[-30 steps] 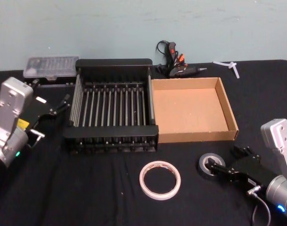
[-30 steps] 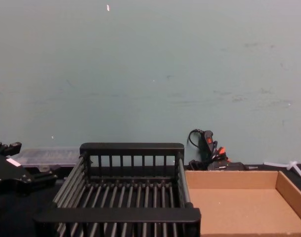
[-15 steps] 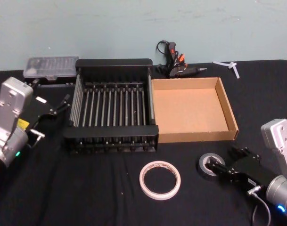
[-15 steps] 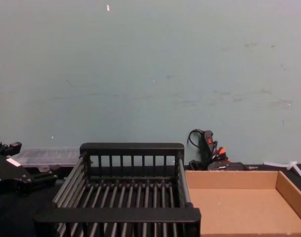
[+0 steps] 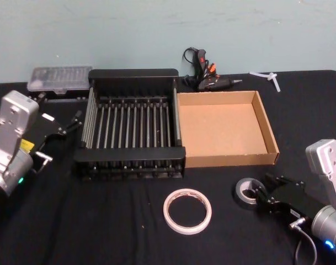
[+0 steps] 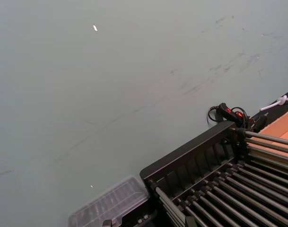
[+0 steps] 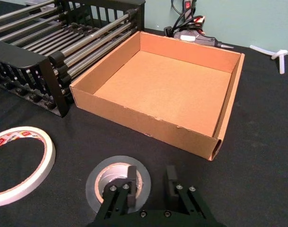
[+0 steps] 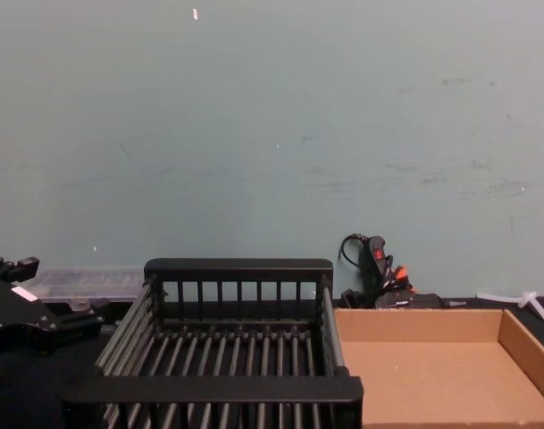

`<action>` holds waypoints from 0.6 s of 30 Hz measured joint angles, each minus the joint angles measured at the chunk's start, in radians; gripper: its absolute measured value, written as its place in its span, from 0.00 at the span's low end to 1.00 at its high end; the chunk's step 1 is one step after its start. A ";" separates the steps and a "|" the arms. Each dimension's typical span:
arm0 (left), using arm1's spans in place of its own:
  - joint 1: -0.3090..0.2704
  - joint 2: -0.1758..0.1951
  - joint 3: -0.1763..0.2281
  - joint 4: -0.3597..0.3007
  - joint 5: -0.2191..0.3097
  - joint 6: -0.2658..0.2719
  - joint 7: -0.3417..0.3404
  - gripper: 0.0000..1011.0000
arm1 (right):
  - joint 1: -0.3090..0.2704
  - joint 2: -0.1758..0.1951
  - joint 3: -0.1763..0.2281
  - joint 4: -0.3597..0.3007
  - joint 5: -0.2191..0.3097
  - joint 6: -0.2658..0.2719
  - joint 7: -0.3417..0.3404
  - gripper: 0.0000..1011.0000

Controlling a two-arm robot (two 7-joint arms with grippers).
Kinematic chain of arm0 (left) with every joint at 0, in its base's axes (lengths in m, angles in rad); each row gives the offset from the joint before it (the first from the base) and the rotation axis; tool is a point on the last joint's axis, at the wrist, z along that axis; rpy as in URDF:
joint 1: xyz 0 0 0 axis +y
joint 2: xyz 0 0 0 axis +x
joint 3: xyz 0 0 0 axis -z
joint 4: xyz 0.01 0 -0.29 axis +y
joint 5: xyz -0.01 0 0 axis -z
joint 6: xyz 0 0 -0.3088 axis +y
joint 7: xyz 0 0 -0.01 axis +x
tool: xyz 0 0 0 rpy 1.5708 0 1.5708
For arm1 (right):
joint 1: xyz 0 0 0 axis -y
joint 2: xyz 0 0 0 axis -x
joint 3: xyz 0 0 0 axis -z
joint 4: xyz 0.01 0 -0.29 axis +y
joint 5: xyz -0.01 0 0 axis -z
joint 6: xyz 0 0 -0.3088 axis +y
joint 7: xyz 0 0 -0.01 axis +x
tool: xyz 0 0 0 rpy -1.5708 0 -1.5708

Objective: Pick up the white tape and place it into the black box , Pick up the silver tape and place it into the brown box.

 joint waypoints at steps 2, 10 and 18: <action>0.000 0.000 0.000 0.000 0.000 0.000 0.000 0.99 | 0.000 0.000 0.000 0.000 0.000 0.000 0.000 0.36; 0.000 0.000 0.000 0.000 0.000 0.000 0.000 0.99 | 0.000 0.000 0.000 0.000 0.001 -0.001 0.000 0.13; 0.000 0.000 0.000 0.000 0.000 0.000 0.000 0.99 | 0.000 0.000 0.000 0.000 0.001 -0.001 0.000 0.13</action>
